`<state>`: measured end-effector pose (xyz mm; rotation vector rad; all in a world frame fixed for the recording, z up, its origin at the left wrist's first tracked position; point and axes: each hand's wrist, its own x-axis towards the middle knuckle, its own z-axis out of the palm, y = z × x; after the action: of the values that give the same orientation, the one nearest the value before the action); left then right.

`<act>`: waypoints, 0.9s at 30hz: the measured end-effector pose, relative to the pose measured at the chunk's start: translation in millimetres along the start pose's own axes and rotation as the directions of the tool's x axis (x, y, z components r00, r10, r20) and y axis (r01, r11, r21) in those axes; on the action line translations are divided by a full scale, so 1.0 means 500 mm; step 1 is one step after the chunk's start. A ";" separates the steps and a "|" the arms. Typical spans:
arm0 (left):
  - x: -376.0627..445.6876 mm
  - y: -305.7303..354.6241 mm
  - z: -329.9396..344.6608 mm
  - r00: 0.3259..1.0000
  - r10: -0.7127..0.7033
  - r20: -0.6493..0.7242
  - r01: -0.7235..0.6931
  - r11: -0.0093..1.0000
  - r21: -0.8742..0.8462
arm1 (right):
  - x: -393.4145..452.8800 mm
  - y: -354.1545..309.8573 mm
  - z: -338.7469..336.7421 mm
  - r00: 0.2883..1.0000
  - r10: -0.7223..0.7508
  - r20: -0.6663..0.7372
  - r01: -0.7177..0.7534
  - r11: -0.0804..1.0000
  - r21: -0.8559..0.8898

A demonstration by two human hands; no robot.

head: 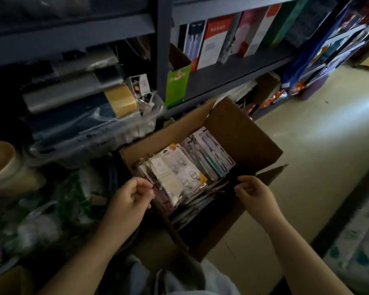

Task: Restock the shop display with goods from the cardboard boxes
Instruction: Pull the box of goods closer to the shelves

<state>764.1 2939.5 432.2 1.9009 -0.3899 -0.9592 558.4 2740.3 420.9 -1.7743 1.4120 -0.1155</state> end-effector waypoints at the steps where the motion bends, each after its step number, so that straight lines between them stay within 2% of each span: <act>1: 0.013 0.003 0.025 1.000 -0.001 -0.006 0.001 1.000 -0.008 | 0.025 0.011 -0.015 1.000 0.003 0.015 -0.003 1.000 -0.028; 9: 0.093 -0.002 0.235 0.988 -0.136 -0.079 0.135 0.991 -0.016 | 0.228 0.062 -0.098 0.958 -0.005 0.285 0.070 0.974 -0.217; 15: 0.094 -0.033 0.292 0.960 -0.179 -0.213 0.189 0.981 0.029 | 0.322 0.066 -0.104 0.894 -0.052 0.445 0.220 0.917 -0.334; 18: 0.073 -0.032 0.288 0.916 -0.122 -0.383 0.166 0.983 0.083 | 0.337 0.058 -0.122 0.910 -0.179 0.374 0.312 0.890 -0.334; 20: 0.058 -0.027 0.272 0.848 -0.046 -0.529 0.151 0.976 0.159 | 0.360 0.058 -0.146 0.929 -0.289 0.233 0.360 0.855 -0.374; 22: 0.054 -0.041 0.247 0.747 0.018 -0.665 0.204 0.945 0.254 | 0.394 0.056 -0.168 0.932 -0.339 0.132 0.362 0.831 -0.422; 24: 0.060 -0.074 0.222 0.669 -0.030 -0.742 0.340 0.901 0.270 | 0.425 0.045 -0.183 0.931 -0.348 0.107 0.354 0.792 -0.498; 25: 0.065 -0.090 0.211 0.657 -0.084 -0.749 0.386 0.891 0.239 | 0.439 0.038 -0.187 0.930 -0.348 0.115 0.353 0.768 -0.535; 27: 0.076 -0.113 0.201 0.685 -0.226 -0.692 0.436 0.889 0.141 | 0.460 0.024 -0.183 0.944 -0.302 0.135 0.325 0.771 -0.548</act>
<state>705.7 2884.1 341.2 2.5003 0.2781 -0.3815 582.5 2497.7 377.0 -2.4872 1.1734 0.1858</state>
